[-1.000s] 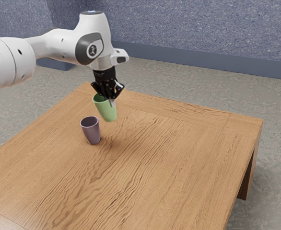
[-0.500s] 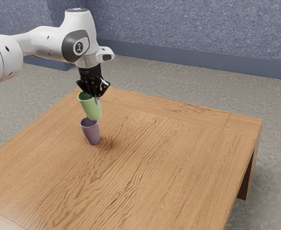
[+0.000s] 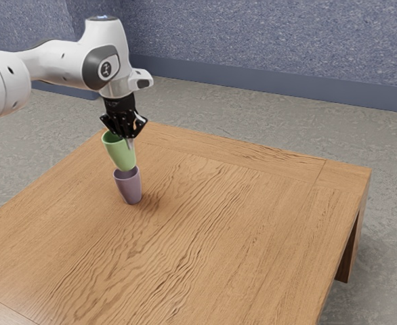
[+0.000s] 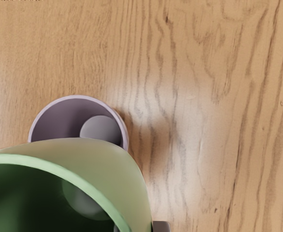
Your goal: Place the right cup onto the left cup
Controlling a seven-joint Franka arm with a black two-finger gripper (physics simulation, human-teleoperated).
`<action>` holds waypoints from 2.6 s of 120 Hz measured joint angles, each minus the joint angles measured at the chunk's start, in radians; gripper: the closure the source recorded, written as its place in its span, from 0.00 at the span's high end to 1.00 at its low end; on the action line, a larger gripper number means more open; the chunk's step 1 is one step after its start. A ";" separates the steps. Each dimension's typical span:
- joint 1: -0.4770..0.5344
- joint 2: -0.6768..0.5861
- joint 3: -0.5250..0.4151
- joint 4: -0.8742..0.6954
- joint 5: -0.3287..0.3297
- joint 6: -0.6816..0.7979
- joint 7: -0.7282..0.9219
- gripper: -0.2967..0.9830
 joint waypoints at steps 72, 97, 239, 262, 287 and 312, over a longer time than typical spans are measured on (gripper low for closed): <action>0.036 0.053 -0.004 0.035 0.000 0.005 0.004 0.15; 0.037 0.067 -0.004 0.052 0.000 0.007 0.004 0.15; 0.049 0.127 -0.010 0.079 0.000 0.002 0.005 0.15; 0.046 0.132 -0.011 0.079 -0.001 0.004 0.004 0.17; 0.045 0.132 -0.013 0.076 -0.018 0.005 0.005 0.50; 0.042 0.101 -0.010 0.072 -0.022 0.005 0.006 0.66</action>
